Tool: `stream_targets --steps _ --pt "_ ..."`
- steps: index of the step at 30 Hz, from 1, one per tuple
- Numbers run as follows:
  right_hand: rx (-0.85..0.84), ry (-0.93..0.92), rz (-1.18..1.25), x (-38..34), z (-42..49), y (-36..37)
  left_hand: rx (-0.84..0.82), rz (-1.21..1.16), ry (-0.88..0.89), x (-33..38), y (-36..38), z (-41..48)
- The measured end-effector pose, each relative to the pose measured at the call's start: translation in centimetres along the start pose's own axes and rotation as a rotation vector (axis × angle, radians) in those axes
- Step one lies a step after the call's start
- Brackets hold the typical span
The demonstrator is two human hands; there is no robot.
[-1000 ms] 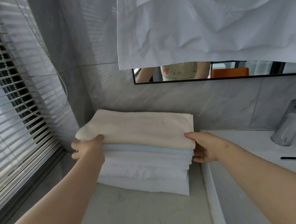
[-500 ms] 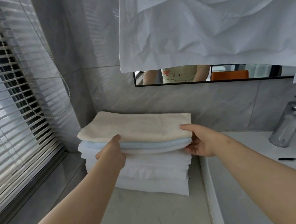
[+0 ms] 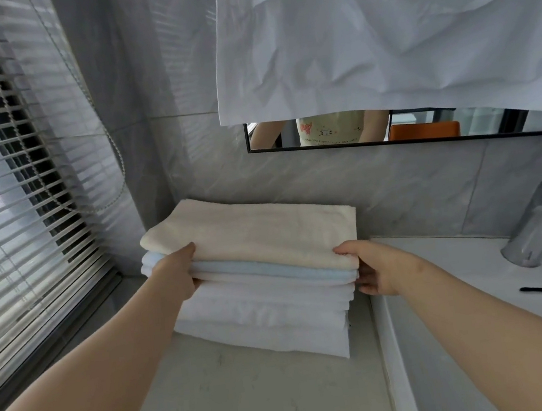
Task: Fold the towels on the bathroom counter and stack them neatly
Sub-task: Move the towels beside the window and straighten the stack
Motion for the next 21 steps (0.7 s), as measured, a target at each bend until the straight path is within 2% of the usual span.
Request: stream_targets --steps 7,15,17,21 --pt "-0.051 0.043 -0.072 0.5 -0.4 -0.3 0.085 0.0 0.057 0.4 -0.6 0.6" --pt "-0.041 0.057 -0.102 0.4 -1.1 -0.7 0.223 0.193 0.286 0.2 -1.3 0.9" --pt "-0.029 0.049 -0.12 0.3 -1.1 -0.8 0.232 0.177 0.265 -0.1 -1.3 0.4" --pt "-0.033 0.058 -0.141 0.4 -0.9 -0.9 0.214 0.005 0.099 -1.0 -1.1 -0.4"
Point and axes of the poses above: each hand's wrist, its own z-axis towards the middle knuckle, its own y-axis out of the palm, x = y × z, the point moved 7 cm from there along z, towards the middle knuckle, and after that the axes turned 9 degrees about x, right-handed, at the moved point
